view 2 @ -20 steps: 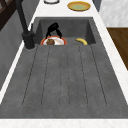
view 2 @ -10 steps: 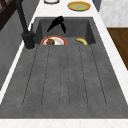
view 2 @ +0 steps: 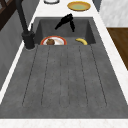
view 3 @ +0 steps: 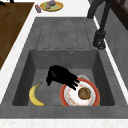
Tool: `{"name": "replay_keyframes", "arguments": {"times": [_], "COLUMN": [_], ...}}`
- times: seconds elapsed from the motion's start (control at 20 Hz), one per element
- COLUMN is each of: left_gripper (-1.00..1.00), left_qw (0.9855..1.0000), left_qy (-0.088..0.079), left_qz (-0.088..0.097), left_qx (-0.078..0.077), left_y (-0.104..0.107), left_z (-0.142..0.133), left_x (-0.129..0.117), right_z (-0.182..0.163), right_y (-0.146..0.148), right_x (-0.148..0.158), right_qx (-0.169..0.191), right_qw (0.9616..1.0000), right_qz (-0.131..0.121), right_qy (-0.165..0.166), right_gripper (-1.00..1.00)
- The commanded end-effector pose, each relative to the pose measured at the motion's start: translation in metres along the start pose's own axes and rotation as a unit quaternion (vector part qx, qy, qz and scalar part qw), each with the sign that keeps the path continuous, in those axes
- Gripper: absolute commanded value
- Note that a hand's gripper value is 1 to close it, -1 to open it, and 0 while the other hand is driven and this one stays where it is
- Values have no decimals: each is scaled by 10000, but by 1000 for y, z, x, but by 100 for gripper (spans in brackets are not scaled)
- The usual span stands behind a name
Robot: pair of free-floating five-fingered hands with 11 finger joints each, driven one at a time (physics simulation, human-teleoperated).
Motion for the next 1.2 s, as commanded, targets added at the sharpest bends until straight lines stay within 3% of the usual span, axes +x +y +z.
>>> {"name": "replay_keyframes", "arguments": {"times": [0.0, 0.65, 1.15], "left_gripper": [0, 0, 0], "left_qw": [10000, 10000, 10000], "left_qy": [0, 0, 0], "left_qz": [0, 0, 0], "left_qx": [0, 0, 0], "left_y": [0, 0, 0], "left_z": [0, 0, 0], "left_x": [0, 0, 0], "right_z": [24, 107, 177], "right_y": [13, -15, -37], "right_x": [7, 25, 34], "right_qx": [-301, -57, -447], "right_qw": [9995, 9998, 9989], "right_qz": [-12, -178, -129], "right_qy": [-43, -101, -101], "right_gripper": [-100, -100, -100]}}
